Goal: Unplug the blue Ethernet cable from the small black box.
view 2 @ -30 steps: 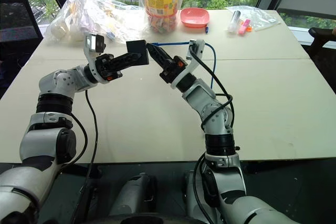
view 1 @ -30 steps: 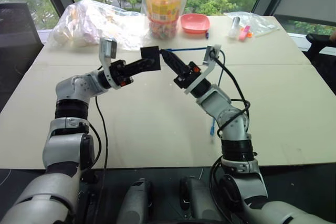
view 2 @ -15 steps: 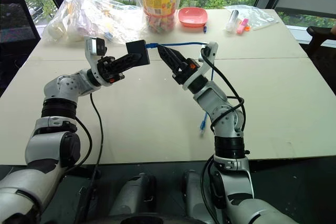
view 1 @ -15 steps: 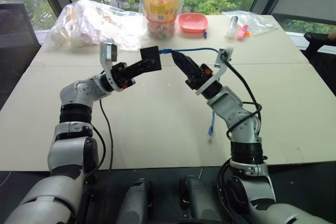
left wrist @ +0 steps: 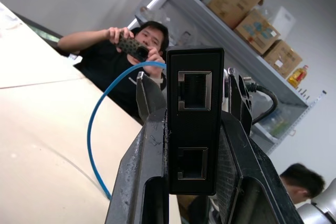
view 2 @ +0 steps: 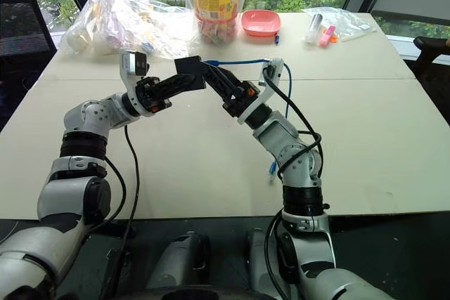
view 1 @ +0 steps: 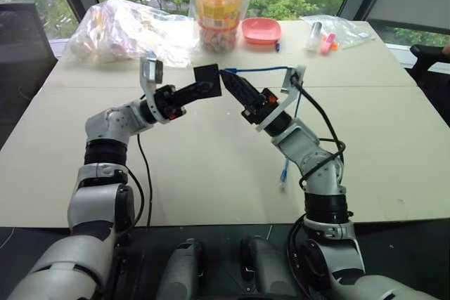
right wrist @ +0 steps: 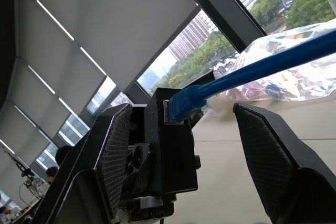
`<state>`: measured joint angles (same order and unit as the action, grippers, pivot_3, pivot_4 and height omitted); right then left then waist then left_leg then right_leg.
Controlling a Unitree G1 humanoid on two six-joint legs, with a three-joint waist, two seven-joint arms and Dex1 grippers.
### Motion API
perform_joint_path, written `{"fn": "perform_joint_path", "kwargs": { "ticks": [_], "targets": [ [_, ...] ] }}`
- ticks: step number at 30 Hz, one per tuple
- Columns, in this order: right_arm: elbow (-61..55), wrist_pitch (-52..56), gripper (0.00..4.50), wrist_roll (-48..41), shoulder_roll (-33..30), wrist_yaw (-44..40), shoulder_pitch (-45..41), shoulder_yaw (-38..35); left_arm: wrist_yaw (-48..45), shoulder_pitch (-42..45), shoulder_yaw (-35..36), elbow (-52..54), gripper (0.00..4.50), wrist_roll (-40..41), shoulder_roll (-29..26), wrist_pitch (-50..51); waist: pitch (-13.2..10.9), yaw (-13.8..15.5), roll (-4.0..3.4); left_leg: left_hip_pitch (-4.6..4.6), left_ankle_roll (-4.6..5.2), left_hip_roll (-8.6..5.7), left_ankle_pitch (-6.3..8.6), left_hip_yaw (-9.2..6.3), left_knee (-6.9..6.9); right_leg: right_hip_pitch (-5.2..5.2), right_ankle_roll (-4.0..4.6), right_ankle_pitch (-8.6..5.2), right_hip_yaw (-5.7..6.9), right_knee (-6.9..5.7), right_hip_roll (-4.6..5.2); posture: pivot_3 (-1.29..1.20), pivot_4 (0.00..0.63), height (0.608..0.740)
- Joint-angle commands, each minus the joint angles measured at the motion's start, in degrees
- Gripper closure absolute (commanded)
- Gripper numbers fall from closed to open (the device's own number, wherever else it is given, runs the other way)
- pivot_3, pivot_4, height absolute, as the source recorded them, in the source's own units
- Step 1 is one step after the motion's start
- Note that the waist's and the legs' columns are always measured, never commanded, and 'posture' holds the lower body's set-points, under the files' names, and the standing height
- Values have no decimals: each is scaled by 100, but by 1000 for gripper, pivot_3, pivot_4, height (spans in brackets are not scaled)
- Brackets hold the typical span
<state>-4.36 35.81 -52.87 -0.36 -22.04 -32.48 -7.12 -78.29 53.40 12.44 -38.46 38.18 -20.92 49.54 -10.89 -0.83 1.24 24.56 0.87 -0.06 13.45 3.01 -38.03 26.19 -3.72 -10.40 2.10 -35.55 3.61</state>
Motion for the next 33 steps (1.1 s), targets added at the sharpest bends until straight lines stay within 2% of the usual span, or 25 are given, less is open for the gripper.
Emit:
{"fn": "perform_joint_path", "kwargs": {
  "ticks": [1, 6, 7, 9, 13, 14, 23, 30, 33],
  "targets": [
    [-102, -118, 1301, 19, 52, -5, -110, -36, -23, 33, 34, 312, 3997, 175, 3, 52, 0, -1, 0, 0, 0, 0, 0, 0, 0, 0, 0, 0, 0, 0, 0, 0, 150, 740],
    [-60, -133, 1301, 65, 86, 9, -116, -40, -6, -32, 5, 423, 3997, 180, 35, 121, 0, -3, 0, 0, 0, 0, 0, 0, 1, 0, 1, 0, 0, 0, 0, 0, 150, 740],
    [-55, -129, 1532, 72, 91, 6, -114, -36, 3, -37, 7, 437, 3997, 186, 41, 129, 0, -2, 0, 0, 0, 0, 0, 0, 1, 0, 1, -1, 0, 0, 0, 0, 150, 740],
    [-38, -143, 2074, 116, 104, 21, -115, -27, 16, -53, 1, 467, 3997, 200, 51, 142, 0, -2, 0, 0, 0, 0, 0, 0, 1, 1, 3, -2, 0, 1, 0, 0, 150, 740],
    [-36, -91, 4170, 102, 103, -3, -114, -13, 50, -93, -19, 498, 3997, 214, 55, 135, 0, -2, 0, 0, 0, 0, 0, 0, 1, 0, 2, -1, 0, 1, 0, 0, 150, 740],
    [-35, -77, 4480, 99, 100, -6, -113, -11, 52, -98, -19, 498, 3997, 218, 50, 132, 0, -2, 0, 0, 0, 1, 0, 0, 1, 0, 2, -1, 0, 2, 0, 0, 150, 740],
    [71, -129, 4480, 47, 39, 117, -101, -241, 116, 19, 123, 230, 3997, 153, -163, -65, 0, -2, 0, 1, 0, 0, 1, 0, 1, 0, 15, -9, 0, 4, 2, 0, 150, 740],
    [657, -565, 4480, 12, -526, 476, -441, -1166, 198, 14, 532, 21, 3997, 259, -786, -122, -1, 4, -2, 2, 1, 0, 2, 0, 4, 1, 17, -9, 0, 10, 3, 0, 150, 740],
    [898, -623, 4480, 138, -831, 448, -604, -1293, 263, 23, 612, -23, 3997, 226, -895, -208, -2, 0, -3, 4, 8, 0, 6, 3, 6, 1, 17, -9, 0, 18, 4, 0, 150, 740]
  ]
}}
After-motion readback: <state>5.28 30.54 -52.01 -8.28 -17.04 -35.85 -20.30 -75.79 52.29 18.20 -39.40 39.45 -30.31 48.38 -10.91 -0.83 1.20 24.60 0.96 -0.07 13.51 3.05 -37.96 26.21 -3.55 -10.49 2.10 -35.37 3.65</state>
